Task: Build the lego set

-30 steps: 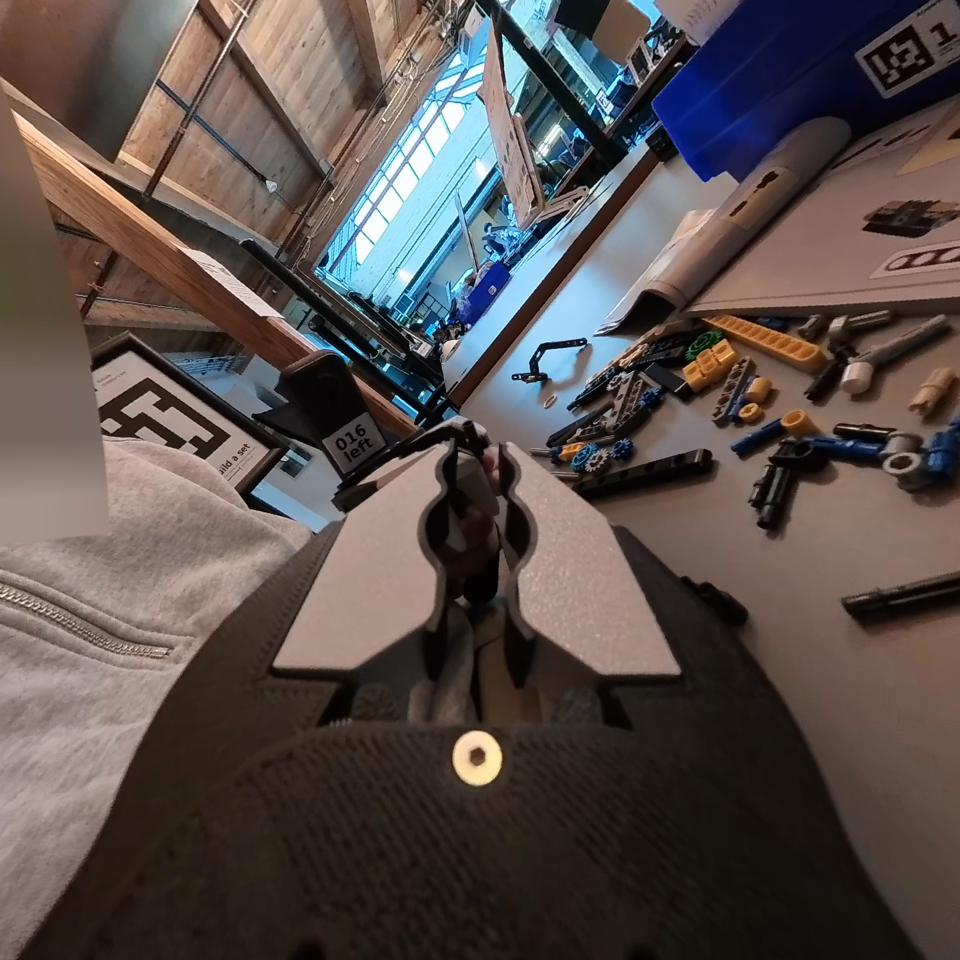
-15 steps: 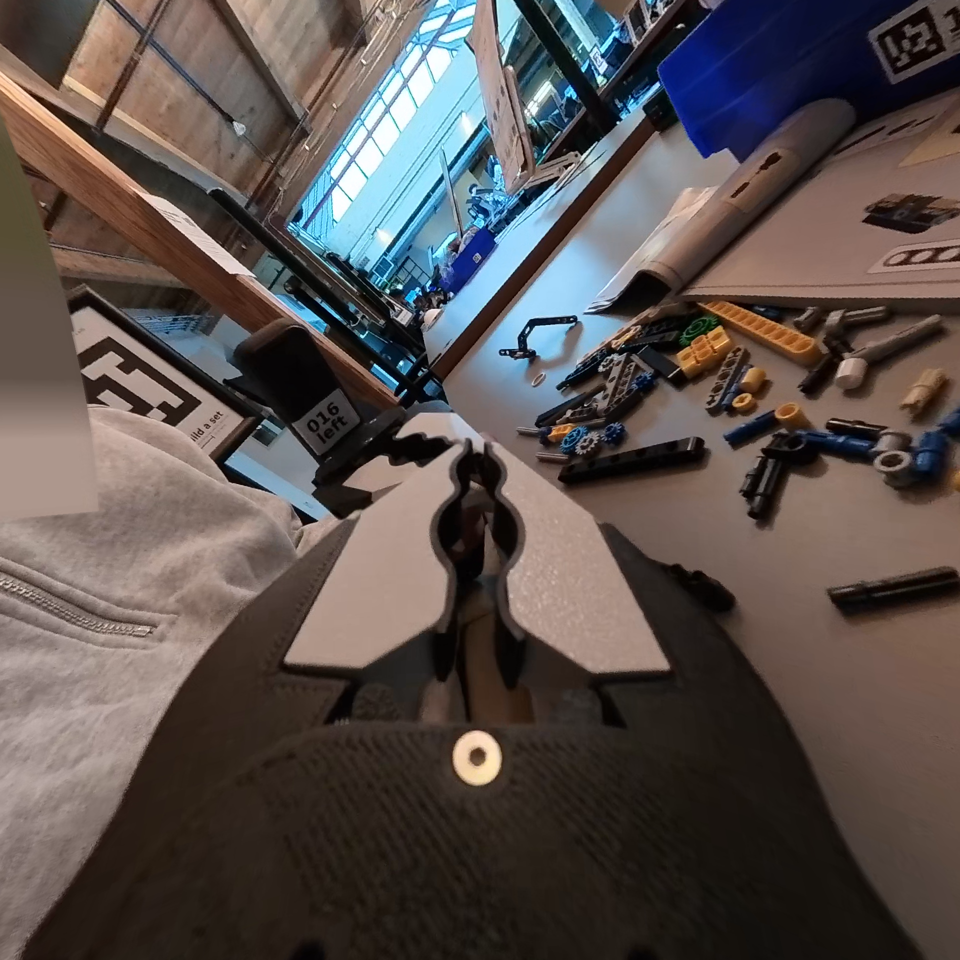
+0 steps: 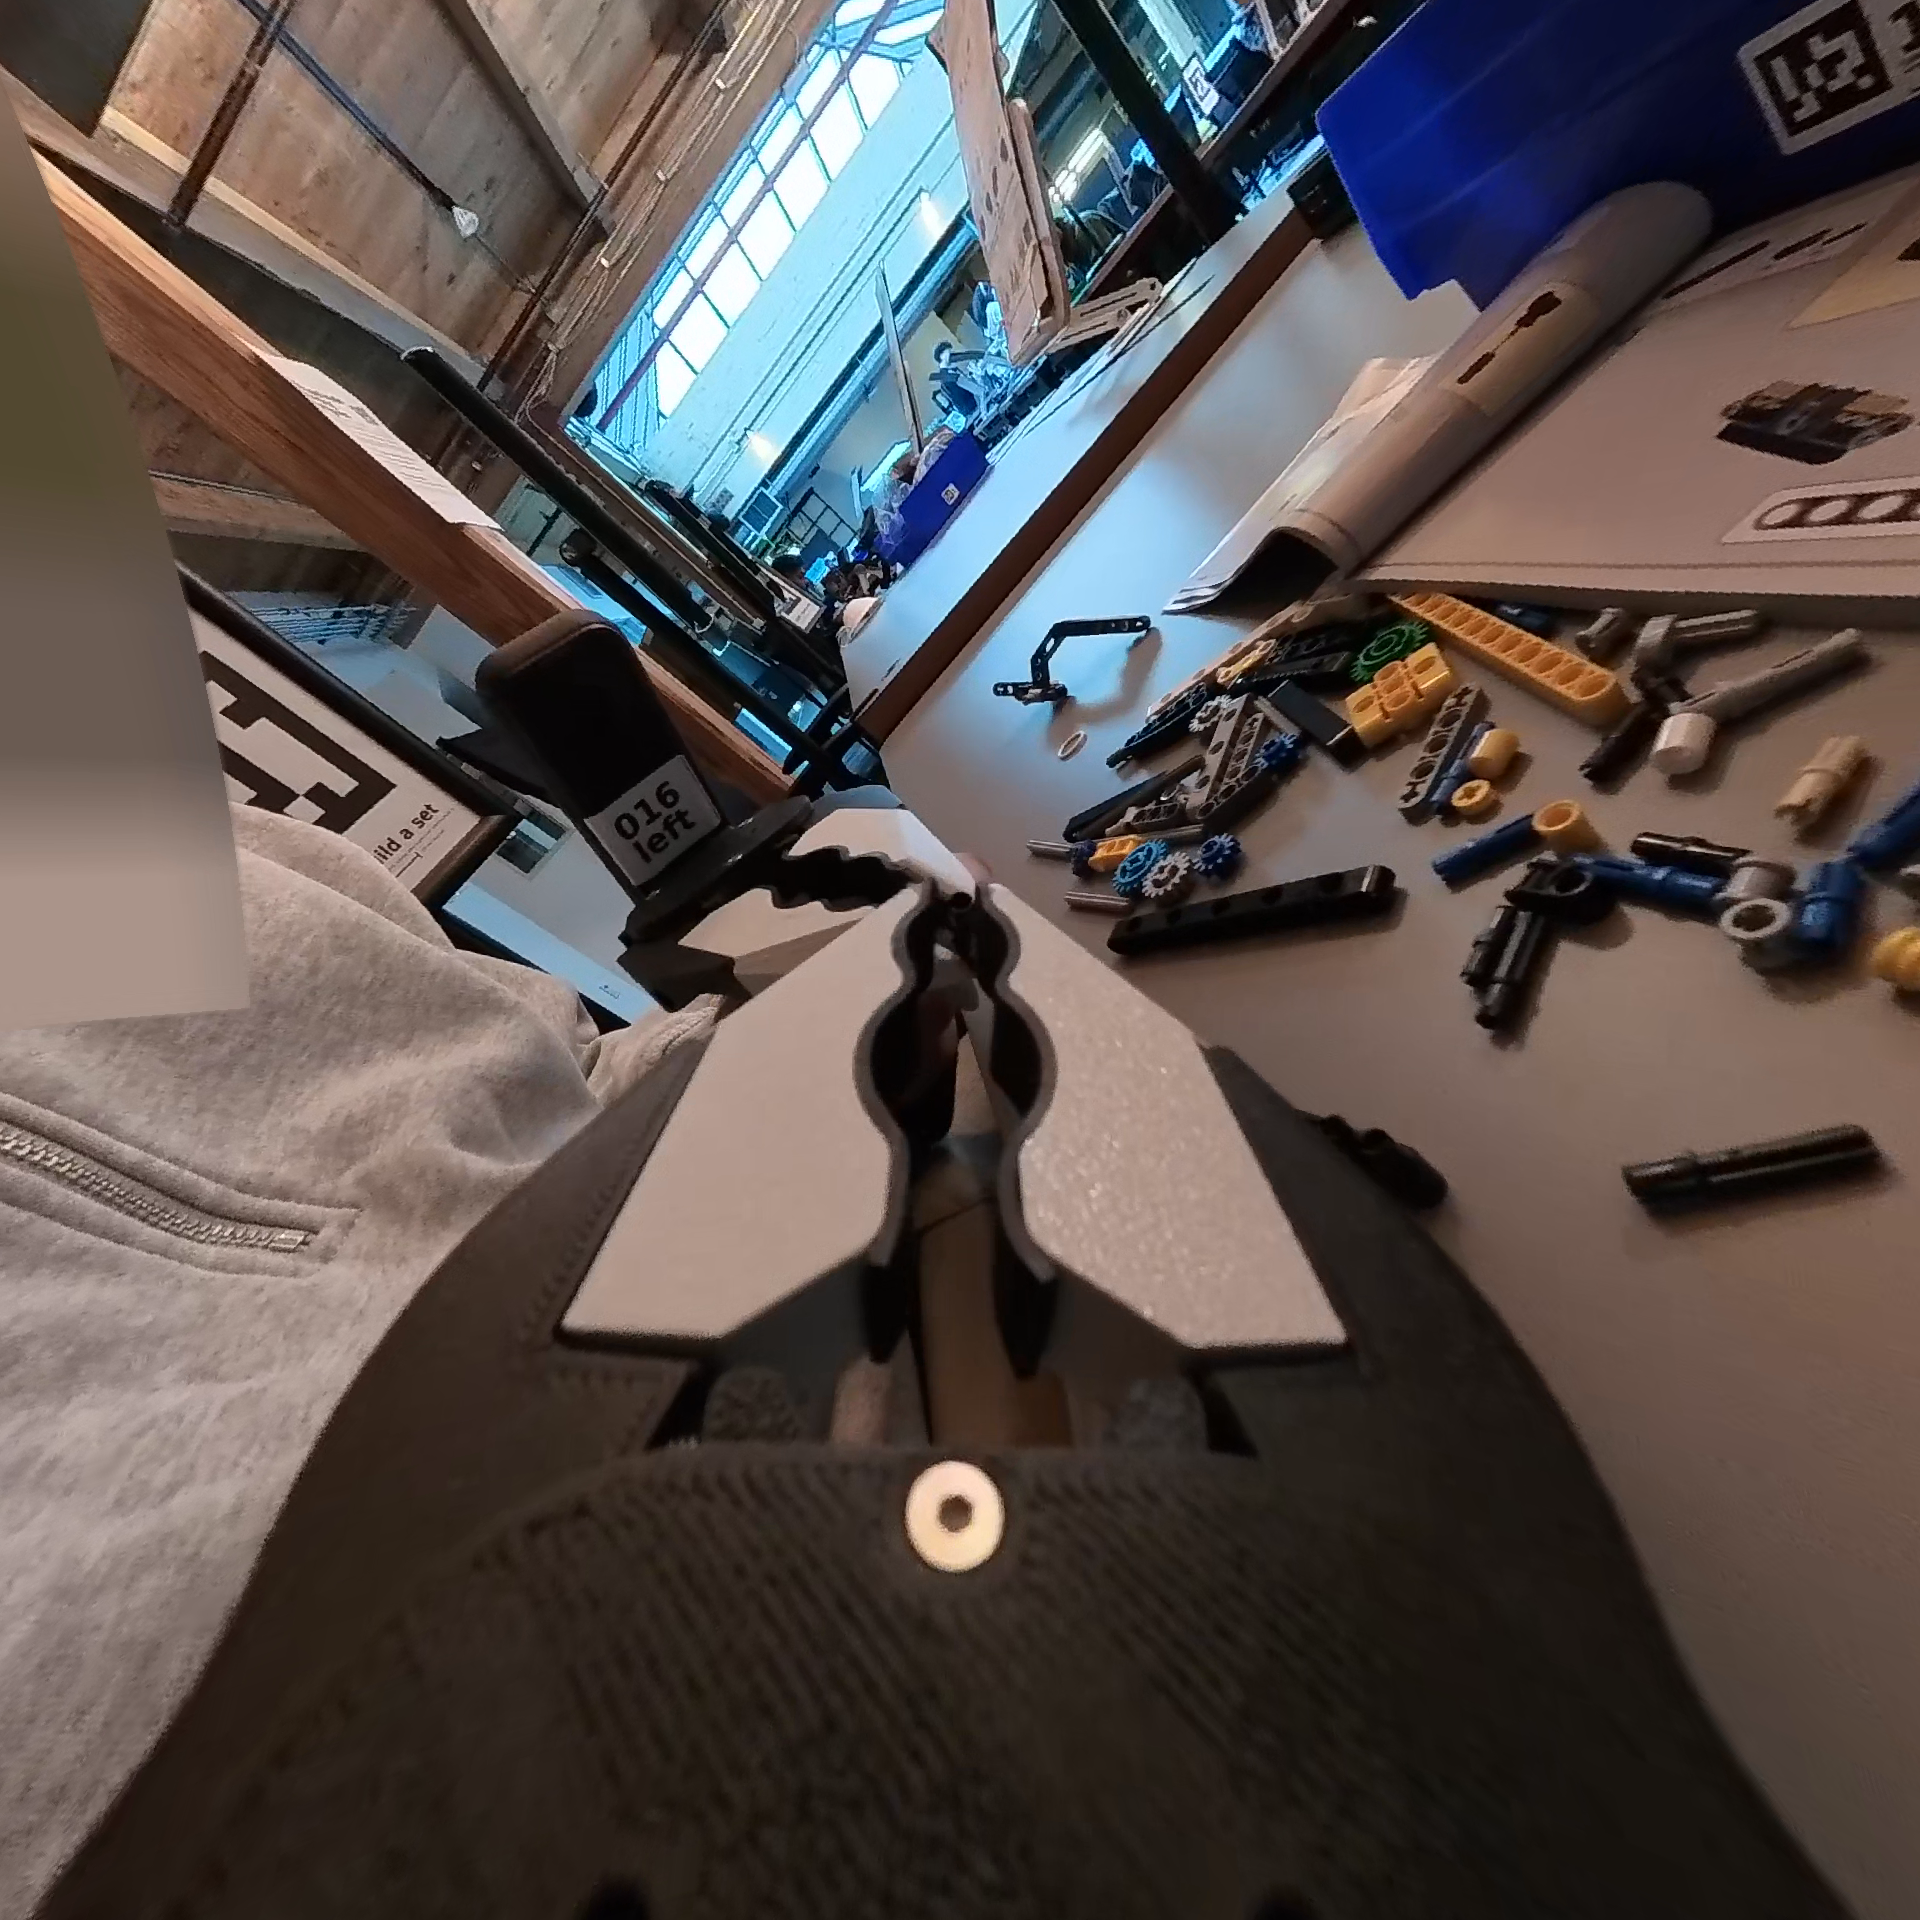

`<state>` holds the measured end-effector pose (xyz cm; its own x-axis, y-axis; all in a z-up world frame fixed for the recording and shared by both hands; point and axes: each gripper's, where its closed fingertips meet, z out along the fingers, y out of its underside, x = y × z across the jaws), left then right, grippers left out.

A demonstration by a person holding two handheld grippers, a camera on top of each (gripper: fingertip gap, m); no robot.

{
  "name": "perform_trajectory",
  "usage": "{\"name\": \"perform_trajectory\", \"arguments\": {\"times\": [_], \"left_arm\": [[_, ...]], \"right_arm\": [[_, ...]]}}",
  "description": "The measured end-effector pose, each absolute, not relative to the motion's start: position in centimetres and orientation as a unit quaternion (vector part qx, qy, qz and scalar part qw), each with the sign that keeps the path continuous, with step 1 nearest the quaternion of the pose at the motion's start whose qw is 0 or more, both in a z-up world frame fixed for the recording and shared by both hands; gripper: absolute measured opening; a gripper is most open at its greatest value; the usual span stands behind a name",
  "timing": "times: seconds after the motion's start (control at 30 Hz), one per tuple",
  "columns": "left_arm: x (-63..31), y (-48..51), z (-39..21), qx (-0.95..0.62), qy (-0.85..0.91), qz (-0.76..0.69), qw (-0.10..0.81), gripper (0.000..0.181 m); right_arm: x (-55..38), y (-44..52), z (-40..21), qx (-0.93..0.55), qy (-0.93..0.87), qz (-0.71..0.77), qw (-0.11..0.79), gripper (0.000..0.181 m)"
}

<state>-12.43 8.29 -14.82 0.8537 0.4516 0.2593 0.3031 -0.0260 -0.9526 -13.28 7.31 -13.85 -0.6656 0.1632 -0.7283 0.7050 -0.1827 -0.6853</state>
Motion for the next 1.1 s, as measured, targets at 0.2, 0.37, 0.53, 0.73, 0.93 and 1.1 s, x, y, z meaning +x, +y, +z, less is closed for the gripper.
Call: {"name": "perform_trajectory", "arguments": {"times": [0.2, 0.37, 0.53, 0.73, 0.93, 1.1], "left_arm": [[-12.4, 8.3, -14.7, -0.71, -0.267, 0.047, 0.65, 0.002], [-12.3, 8.3, -14.5, -0.703, -0.27, 0.031, 0.658, 0.002], [-12.3, 8.2, -14.2, -0.688, -0.278, 0.009, 0.67, 0.002], [-12.0, 8.4, -14.0, -0.687, -0.27, -0.004, 0.675, 0.002], [-11.7, 8.5, -14.1, -0.695, -0.261, -0.005, 0.67, 0.001], [-11.7, 8.5, -14.2, -0.697, -0.259, -0.004, 0.669, 0.001]], "right_arm": [[-13.1, 7.3, -14.1, 0.356, 0.616, -0.674, 0.201, 0.002], [-13.0, 7.5, -14.0, 0.354, 0.614, -0.674, 0.209, 0.002], [-12.9, 7.6, -13.9, 0.355, 0.605, -0.676, 0.227, 0.001], [-12.7, 7.7, -13.8, 0.352, 0.596, -0.677, 0.249, 0.001], [-13.1, 8.4, -13.3, 0.356, 0.577, -0.69, 0.254, 0.007], [-12.8, 8.1, -13.6, 0.35, 0.591, -0.68, 0.255, 0.009]]}}
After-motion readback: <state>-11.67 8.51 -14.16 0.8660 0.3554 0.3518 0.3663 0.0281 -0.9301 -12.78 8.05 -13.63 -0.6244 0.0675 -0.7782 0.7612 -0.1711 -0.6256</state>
